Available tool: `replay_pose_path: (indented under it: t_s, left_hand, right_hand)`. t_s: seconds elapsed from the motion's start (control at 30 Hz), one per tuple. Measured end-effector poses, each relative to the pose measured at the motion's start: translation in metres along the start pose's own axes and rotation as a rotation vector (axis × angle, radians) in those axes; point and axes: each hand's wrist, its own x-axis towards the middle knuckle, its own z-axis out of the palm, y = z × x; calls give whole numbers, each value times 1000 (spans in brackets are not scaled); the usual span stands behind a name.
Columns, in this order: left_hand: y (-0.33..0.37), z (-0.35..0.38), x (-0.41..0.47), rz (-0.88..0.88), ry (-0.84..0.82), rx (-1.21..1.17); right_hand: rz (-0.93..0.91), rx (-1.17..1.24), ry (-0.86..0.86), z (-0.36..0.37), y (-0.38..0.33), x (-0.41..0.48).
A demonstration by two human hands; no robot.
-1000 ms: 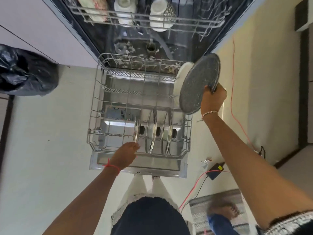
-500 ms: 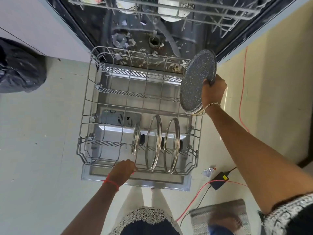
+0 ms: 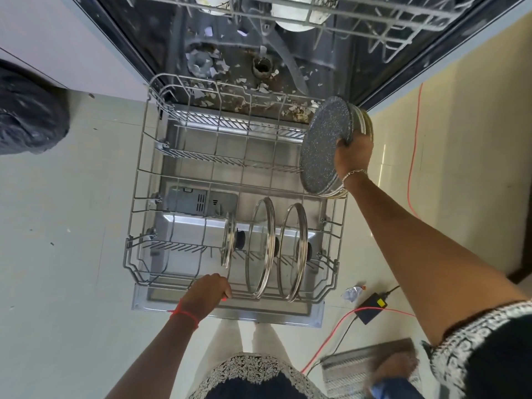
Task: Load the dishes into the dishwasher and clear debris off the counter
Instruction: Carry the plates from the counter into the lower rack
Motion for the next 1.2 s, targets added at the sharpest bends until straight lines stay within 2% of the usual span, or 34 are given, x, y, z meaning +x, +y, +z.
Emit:
replay_pose_path:
  t_s: [0.5,0.67,0.83,0.9,1.03,1.13,1.2]
  left_hand:
    - [2,-1,-5,20,0,63]
    - [14,-7,-11,28,-23,158]
    - [26,-40,-27,56,-13,285]
    - [35,-64,-36,78,-4,362]
    - [50,-111,-54,69,180,395]
    - [72,-144,-73,88,225,232]
    - [84,-164,-84,132,318,213]
  right_hand:
    - [76,120,-64,15,-2,0]
    - [129,48,-73,2,-11,-6]
    - [164,-70,-171,-26,-17,-19]
    - [154,-118,-197,-42,-25,-30]
    - [63,-211,-271,-69,-39,-50]
    - [-73,-272,-312,-91,-53,-69]
    - [-162,-308,-327,-106,-61,-83]
